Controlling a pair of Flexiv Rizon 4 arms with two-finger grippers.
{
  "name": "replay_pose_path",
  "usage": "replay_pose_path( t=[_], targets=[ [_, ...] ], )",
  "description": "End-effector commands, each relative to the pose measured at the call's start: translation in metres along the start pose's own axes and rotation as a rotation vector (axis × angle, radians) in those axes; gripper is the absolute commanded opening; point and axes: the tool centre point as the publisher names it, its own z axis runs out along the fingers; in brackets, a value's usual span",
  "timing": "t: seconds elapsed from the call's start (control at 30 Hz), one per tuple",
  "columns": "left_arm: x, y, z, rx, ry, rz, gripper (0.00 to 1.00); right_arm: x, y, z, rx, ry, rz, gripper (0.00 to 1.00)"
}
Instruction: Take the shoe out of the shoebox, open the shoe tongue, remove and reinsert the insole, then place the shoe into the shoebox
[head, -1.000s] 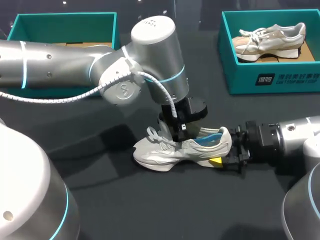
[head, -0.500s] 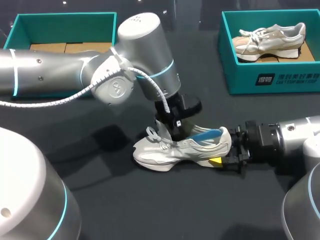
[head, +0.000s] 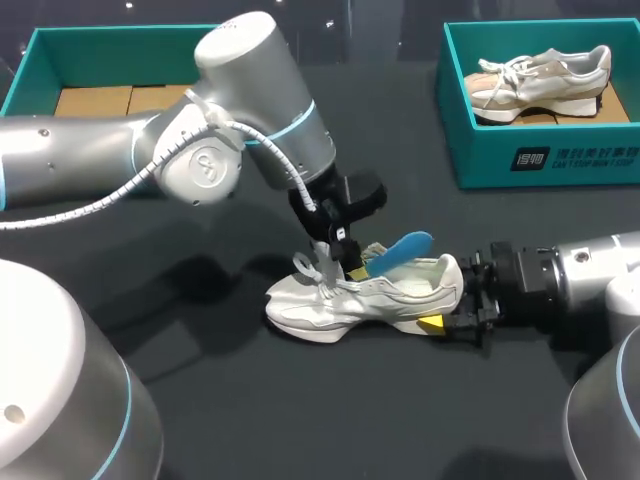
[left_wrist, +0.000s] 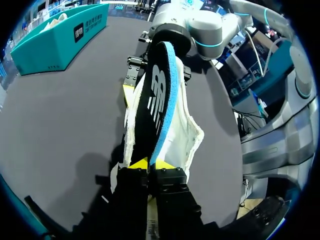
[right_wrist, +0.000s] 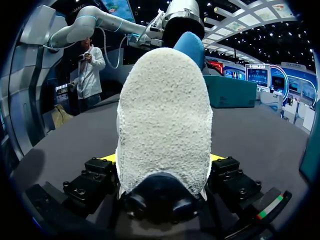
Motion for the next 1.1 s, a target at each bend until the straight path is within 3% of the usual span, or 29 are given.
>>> replay_pose_path(
  t=[0.03, 0.47, 0.97, 1.03, 1.07, 1.1],
  targets=[
    [0.003, 0.006, -0.008, 0.021, -0.007, -0.001, 0.0, 0.003, -0.001, -0.001, 0.004, 0.0, -0.001, 0.0],
    [0.019, -0.019, -0.002, 0.051, -0.061, 0.012, 0.0, 0.003, -0.001, -0.001, 0.004, 0.0, -0.001, 0.0],
    [0.013, -0.035, -0.002, 0.111, -0.114, -0.028, 0.0, 0.003, -0.001, -0.001, 0.004, 0.0, -0.001, 0.0],
    [0.012, -0.035, -0.001, 0.11, -0.117, -0.031, 0.04, 0.003, -0.001, -0.001, 0.004, 0.0, -0.001, 0.0],
    [0.012, -0.035, -0.001, 0.11, -0.119, -0.032, 0.09, 0.003, -0.001, -0.001, 0.004, 0.0, -0.001, 0.0],
    [0.012, -0.035, -0.001, 0.109, -0.12, -0.032, 0.2, 0.003, -0.001, -0.001, 0.004, 0.0, -0.001, 0.0]
  ],
)
